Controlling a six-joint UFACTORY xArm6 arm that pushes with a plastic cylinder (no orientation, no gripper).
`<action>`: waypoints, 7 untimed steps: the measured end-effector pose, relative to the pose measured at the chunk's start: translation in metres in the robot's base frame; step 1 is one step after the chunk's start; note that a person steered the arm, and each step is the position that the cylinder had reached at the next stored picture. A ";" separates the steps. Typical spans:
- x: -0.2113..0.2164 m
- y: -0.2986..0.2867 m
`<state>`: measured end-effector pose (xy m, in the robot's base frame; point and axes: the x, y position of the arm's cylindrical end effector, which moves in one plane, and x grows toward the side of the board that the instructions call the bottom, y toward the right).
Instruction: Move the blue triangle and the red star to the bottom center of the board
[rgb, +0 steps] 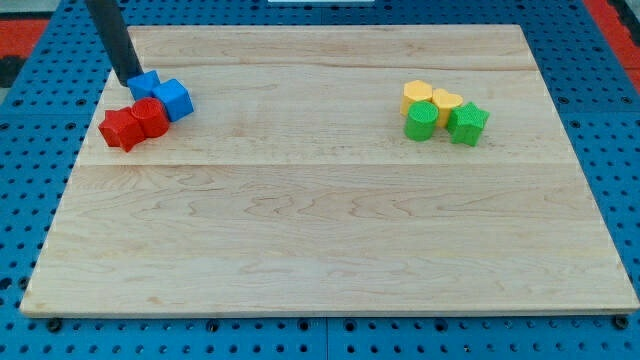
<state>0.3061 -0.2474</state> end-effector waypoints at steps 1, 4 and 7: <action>0.000 0.000; -0.003 0.011; 0.050 0.058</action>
<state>0.3562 -0.1892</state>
